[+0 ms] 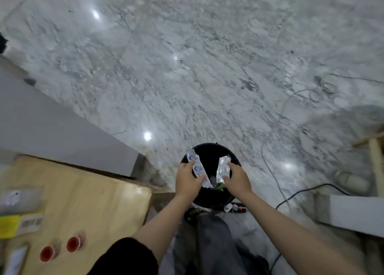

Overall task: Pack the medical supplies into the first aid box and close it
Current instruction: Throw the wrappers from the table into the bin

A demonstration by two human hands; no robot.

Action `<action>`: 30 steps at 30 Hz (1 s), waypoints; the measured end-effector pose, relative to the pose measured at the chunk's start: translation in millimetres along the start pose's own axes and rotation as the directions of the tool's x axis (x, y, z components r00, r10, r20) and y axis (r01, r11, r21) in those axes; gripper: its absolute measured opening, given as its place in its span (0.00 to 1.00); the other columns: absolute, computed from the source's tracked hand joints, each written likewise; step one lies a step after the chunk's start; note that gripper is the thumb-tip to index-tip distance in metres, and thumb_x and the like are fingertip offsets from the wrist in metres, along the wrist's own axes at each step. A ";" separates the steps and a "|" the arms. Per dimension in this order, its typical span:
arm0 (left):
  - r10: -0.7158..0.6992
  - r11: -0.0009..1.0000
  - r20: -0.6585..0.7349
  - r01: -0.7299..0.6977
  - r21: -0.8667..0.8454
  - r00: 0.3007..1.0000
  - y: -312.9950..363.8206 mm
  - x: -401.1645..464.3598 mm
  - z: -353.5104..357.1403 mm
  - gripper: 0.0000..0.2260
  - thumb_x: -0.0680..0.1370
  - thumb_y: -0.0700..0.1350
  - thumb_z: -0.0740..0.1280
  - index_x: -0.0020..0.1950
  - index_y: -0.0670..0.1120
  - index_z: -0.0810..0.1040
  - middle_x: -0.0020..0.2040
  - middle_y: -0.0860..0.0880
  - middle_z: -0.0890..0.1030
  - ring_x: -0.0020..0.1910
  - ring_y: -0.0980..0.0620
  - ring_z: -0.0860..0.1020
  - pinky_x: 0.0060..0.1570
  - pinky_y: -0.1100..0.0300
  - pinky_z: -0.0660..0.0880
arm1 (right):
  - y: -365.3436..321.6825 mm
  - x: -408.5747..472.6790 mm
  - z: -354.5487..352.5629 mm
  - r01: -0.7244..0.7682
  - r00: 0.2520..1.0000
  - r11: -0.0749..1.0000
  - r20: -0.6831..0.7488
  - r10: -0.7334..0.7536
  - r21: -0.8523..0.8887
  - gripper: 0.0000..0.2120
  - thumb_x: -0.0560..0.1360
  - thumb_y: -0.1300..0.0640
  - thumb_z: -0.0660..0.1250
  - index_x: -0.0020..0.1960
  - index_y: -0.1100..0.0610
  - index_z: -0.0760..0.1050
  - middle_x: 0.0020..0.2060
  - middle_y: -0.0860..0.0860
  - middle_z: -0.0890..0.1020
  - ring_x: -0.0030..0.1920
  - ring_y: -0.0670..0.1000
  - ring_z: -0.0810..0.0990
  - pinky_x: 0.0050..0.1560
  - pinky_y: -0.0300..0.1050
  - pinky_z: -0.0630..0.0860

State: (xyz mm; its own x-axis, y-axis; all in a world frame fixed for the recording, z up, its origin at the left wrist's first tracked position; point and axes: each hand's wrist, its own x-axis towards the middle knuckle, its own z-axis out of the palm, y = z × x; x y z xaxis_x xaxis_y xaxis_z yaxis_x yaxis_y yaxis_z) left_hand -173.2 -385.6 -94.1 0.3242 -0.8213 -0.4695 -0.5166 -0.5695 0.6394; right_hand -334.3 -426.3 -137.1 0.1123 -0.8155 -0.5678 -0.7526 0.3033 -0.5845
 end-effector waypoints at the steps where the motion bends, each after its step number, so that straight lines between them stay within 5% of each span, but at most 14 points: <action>1: -0.011 0.999 0.034 0.009 0.046 0.999 0.9 7.6 7.3 0.27 0.74 0.45 0.69 0.71 0.44 0.67 0.65 0.44 0.70 0.61 0.47 0.73 0.50 0.67 0.64 | 5.7 6.9 -1.3 -0.009 1.000 0.999 0.029 0.010 -0.039 0.27 0.76 0.59 0.63 0.73 0.58 0.60 0.66 0.58 0.73 0.63 0.58 0.73 0.61 0.51 0.73; 5: -0.109 0.964 0.111 0.078 0.253 0.988 3.1 27.0 24.8 0.31 0.76 0.51 0.66 0.75 0.46 0.58 0.70 0.42 0.65 0.64 0.43 0.72 0.56 0.53 0.71 | 24.7 23.6 -9.2 -0.085 0.992 0.990 0.079 0.094 -0.112 0.31 0.76 0.54 0.62 0.76 0.53 0.52 0.68 0.60 0.68 0.65 0.61 0.72 0.60 0.55 0.73; 12: -0.069 0.964 0.066 0.050 0.262 0.995 2.2 24.7 22.7 0.28 0.77 0.52 0.64 0.74 0.45 0.60 0.70 0.41 0.66 0.65 0.43 0.71 0.58 0.50 0.73 | 29.8 25.4 -8.6 -0.067 0.997 0.994 0.042 0.071 -0.092 0.29 0.78 0.52 0.62 0.75 0.55 0.56 0.71 0.57 0.67 0.70 0.58 0.67 0.65 0.55 0.71; 21: 0.152 0.988 -0.213 -0.152 0.017 0.965 2.7 -35.2 -33.1 0.25 0.77 0.48 0.63 0.73 0.46 0.63 0.68 0.46 0.67 0.68 0.49 0.68 0.59 0.62 0.65 | -50.6 -25.1 10.2 0.240 0.963 0.967 -0.106 -0.248 -0.085 0.26 0.77 0.50 0.61 0.73 0.56 0.62 0.69 0.54 0.71 0.71 0.58 0.64 0.66 0.56 0.69; 26: 0.180 0.968 -0.433 -0.237 -0.080 0.883 -21.2 -105.2 -91.4 0.24 0.77 0.47 0.63 0.72 0.46 0.65 0.67 0.48 0.68 0.67 0.52 0.68 0.57 0.66 0.63 | -111.9 -84.6 35.4 0.433 0.893 0.899 -0.105 -0.438 -0.066 0.25 0.77 0.50 0.61 0.72 0.55 0.62 0.69 0.53 0.71 0.70 0.57 0.66 0.67 0.55 0.69; 30: 0.121 0.967 -0.619 -0.232 -0.103 0.776 -54.4 -163.8 -146.4 0.23 0.76 0.45 0.64 0.70 0.45 0.67 0.66 0.46 0.70 0.66 0.50 0.69 0.59 0.66 0.62 | -169.8 -138.7 72.7 0.635 0.767 0.769 -0.066 -0.639 -0.073 0.24 0.77 0.52 0.62 0.71 0.57 0.65 0.66 0.54 0.74 0.68 0.57 0.69 0.67 0.53 0.68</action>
State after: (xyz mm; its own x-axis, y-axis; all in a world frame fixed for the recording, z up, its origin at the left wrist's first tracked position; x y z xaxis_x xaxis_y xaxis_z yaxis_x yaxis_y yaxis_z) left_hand -82.2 -225.3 37.2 0.6800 -0.7277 0.0899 -0.4935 -0.3635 0.7902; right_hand -175.0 -328.8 -1.3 0.5238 -0.8515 -0.0237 -0.5551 -0.3201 -0.7678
